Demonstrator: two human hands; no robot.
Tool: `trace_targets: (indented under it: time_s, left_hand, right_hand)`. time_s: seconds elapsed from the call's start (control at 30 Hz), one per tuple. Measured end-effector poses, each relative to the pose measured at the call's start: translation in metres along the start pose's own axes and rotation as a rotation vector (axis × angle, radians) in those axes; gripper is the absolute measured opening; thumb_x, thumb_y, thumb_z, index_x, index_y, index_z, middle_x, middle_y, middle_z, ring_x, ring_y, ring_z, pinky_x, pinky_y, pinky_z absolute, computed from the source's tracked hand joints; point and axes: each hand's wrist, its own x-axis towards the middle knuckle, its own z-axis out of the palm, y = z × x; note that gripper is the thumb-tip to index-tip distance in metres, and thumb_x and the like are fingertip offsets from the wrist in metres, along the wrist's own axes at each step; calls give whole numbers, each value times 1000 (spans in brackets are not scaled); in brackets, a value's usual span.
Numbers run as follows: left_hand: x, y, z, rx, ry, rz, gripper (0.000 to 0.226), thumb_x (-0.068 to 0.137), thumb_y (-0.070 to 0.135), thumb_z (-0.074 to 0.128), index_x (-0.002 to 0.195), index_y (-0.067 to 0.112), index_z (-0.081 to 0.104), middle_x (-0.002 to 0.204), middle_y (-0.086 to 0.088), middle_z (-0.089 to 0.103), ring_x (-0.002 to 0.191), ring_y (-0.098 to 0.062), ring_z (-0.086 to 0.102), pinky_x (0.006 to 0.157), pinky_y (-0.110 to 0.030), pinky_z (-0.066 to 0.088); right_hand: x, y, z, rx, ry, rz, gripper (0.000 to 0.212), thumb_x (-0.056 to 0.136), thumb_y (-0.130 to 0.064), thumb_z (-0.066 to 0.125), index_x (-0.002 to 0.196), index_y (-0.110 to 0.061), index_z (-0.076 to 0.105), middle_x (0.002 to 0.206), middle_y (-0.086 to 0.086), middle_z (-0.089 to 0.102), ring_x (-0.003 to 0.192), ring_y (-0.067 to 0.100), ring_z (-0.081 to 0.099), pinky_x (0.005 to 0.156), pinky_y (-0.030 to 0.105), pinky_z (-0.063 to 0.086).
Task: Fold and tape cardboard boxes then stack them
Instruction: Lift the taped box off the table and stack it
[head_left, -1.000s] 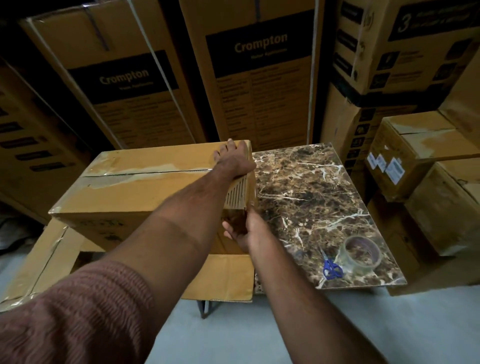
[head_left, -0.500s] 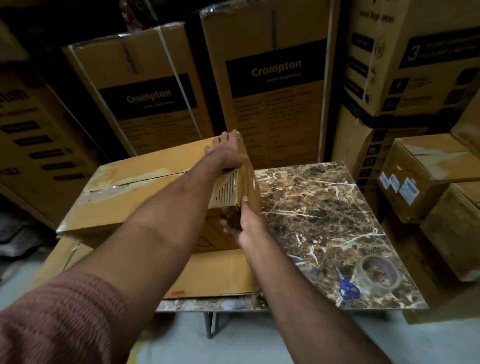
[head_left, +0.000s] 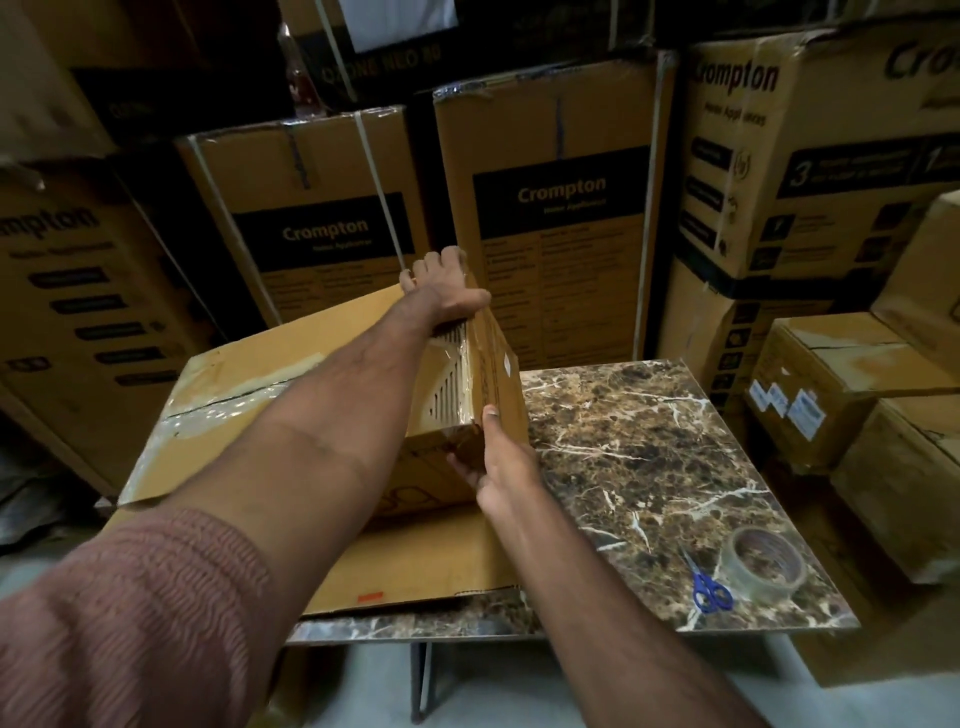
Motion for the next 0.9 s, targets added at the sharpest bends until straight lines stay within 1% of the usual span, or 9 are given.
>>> trace_targets:
  time_s: [0.2,0.3,0.4,0.5,0.6,0.67,0.73,0.83,0.9]
  left_hand:
    - [-9,15,-40,25,126,40,70,83,44,64,144,25,36,141,-15,31,132,-35,27,110,-46,22]
    - [-19,21,-68,-7,186,82,68,84,37,62,144,25,34,140,-13,30,132,-33,26,110,-44,21]
    - [-28,43,-104,-34,259,171,70,86,34,61,148,27,29,143,-12,27,134,-31,24,111,-42,20]
    - [-36,58,-137,-61,326,244,73,87,36,61,151,27,26,145,-12,26,136,-31,22,113,-43,19]
    - [-44,51,-164,-110,368,276,74,88,37,62,152,28,24,146,-10,25,138,-31,22,114,-46,20]
    - [-47,37,-173,-153,372,257,73,90,39,64,150,29,25,146,-10,26,138,-30,25,114,-47,26]
    - [-52,23,-170,-217,349,230,71,90,38,67,149,25,29,146,-10,28,138,-29,27,114,-46,29]
    - [-66,11,-151,-300,371,212,69,90,34,70,146,19,33,142,-9,32,136,-26,31,113,-42,32]
    - [-77,2,-141,-398,409,199,66,90,33,71,143,19,35,140,-7,32,134,-24,32,113,-44,34]
  right_hand:
    - [-17,-6,16,140,19,-100,66,91,-43,71,140,-8,43,123,17,56,101,32,65,55,35,61]
    - [-29,-8,31,83,18,-139,57,91,-44,70,132,-14,45,119,11,55,108,30,62,62,35,63]
    - [-43,-27,48,69,-16,-189,51,91,-38,71,127,-14,44,109,8,55,105,29,64,64,35,64]
    - [-55,-47,58,83,-62,-245,45,92,-31,71,123,-14,43,115,13,59,99,28,67,66,38,64]
    - [-62,-61,59,70,-109,-325,57,92,-26,72,138,-20,37,123,8,57,105,26,64,78,44,63]
    - [-67,-69,56,62,-138,-361,75,91,-18,73,150,-26,27,129,4,53,115,26,59,93,53,57]
    - [-68,-71,49,43,-127,-392,86,88,-10,75,153,-29,22,132,3,52,124,27,55,105,59,48]
    - [-63,-72,32,6,-57,-489,96,83,-6,78,155,-30,19,128,1,58,123,24,57,108,54,46]
    - [-61,-77,21,-74,-40,-572,99,86,-8,76,158,-34,14,134,3,58,123,23,57,108,51,47]
